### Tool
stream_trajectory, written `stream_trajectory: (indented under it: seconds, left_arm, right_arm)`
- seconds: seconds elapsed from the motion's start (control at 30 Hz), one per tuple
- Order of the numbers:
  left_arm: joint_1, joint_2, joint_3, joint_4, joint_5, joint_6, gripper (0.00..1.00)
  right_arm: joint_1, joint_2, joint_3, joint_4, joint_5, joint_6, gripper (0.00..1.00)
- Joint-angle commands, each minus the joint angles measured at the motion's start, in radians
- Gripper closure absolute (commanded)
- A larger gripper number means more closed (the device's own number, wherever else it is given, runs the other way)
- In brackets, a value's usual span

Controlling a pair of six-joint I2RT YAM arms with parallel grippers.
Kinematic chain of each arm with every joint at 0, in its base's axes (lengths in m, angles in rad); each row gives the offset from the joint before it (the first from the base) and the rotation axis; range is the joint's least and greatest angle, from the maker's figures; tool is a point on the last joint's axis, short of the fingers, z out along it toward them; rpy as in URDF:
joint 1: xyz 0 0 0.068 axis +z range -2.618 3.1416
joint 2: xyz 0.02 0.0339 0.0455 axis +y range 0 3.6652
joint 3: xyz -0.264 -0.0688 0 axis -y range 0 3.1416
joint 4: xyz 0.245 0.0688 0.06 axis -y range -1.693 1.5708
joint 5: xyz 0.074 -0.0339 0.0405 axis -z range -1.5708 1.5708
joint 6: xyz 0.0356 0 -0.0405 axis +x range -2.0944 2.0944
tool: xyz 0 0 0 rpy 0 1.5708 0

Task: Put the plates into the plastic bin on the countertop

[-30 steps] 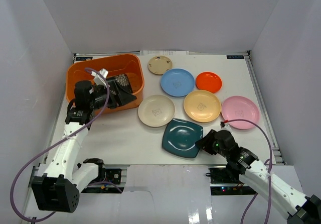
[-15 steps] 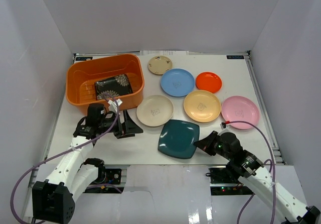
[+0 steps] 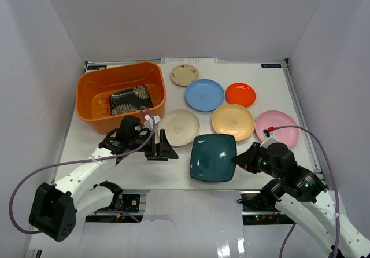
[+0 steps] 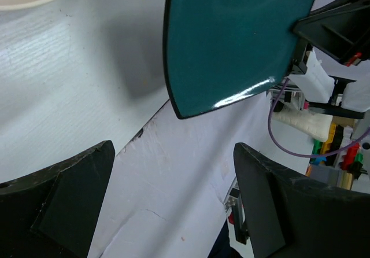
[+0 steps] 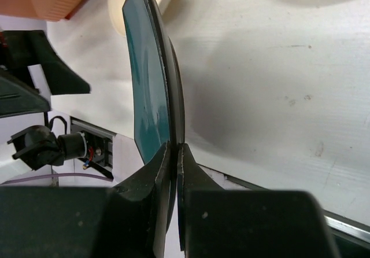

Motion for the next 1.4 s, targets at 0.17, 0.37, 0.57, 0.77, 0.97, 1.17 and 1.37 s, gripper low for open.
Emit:
stream_trajectory:
  seconds: [0.17, 0.37, 0.57, 0.77, 0.97, 1.17, 1.37]
  left_arm:
    - [-0.047, 0.041, -0.157, 0.425, 0.007, -0.215, 0.07]
    - [-0.091, 0.121, -0.181, 0.621, -0.015, -0.248, 0.07]
    - [-0.147, 0.184, -0.21, 0.836, -0.024, -0.347, 0.3]
    - [-0.154, 0.159, -0.226, 0.849, -0.065, -0.387, 0.89]
    - [-0.154, 0.063, -0.169, 0.71, -0.131, -0.354, 1.0]
    - [-0.093, -0.032, 0.084, 0.521, -0.16, -0.326, 1.0]
    - [0.167, -0.023, 0.306, 0.364, -0.086, -0.277, 1.0]
  right_arm:
    - [0.004, 0.047, 0.068, 0.309, -0.115, 0.001, 0.92]
    - [0.004, 0.086, 0.062, 0.431, -0.17, 0.018, 0.92]
    - [0.003, 0.104, 0.036, 0.487, -0.213, 0.038, 0.92]
    - [0.003, 0.096, 0.002, 0.494, -0.206, 0.044, 0.92]
    - [0.003, 0.118, -0.037, 0.5, -0.184, 0.042, 0.65]
    - [0.001, 0.196, 0.063, 0.507, -0.15, -0.071, 0.11]
    - [0.001, 0.219, 0.121, 0.498, -0.155, -0.154, 0.05]
